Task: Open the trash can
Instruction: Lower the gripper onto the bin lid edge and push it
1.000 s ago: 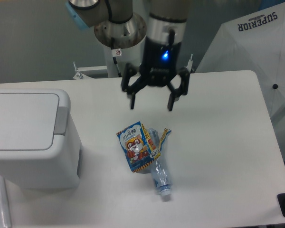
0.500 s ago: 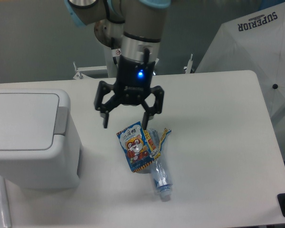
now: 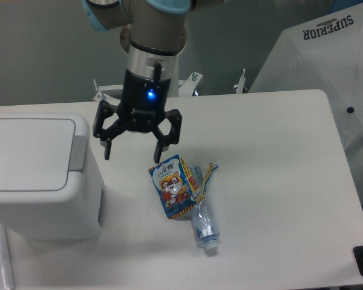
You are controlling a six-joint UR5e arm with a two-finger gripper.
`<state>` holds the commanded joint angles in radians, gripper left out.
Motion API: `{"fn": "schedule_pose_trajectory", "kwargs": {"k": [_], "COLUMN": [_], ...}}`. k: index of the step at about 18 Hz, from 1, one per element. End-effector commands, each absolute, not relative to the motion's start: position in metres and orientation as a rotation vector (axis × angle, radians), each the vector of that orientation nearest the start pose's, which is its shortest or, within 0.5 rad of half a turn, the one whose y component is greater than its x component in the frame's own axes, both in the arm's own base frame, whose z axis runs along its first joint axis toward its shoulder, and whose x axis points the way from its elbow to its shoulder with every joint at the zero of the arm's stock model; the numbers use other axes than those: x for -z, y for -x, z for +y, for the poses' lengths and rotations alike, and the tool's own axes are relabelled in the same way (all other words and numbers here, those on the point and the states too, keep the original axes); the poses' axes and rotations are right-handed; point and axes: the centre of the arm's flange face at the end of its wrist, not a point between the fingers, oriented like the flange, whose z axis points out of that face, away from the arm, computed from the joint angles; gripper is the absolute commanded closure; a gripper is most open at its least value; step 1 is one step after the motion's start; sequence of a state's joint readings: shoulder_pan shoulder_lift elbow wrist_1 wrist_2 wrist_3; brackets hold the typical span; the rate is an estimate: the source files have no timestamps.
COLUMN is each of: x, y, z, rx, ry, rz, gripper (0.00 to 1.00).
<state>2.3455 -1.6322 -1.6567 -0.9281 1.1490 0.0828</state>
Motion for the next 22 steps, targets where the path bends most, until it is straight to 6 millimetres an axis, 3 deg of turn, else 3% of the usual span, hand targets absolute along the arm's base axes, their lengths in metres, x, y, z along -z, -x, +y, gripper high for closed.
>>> {"fn": "schedule_pose_trajectory", "kwargs": {"k": [6, 22], "x": [-0.491, -0.479], "y": [0.246, 0.240], "z": [0.514, 0.517], "rx": [0.237, 0.254], "ry": [2.426, 2.444], "rz": [-0.703, -0.700], "gripper": [0.00, 0.00]}}
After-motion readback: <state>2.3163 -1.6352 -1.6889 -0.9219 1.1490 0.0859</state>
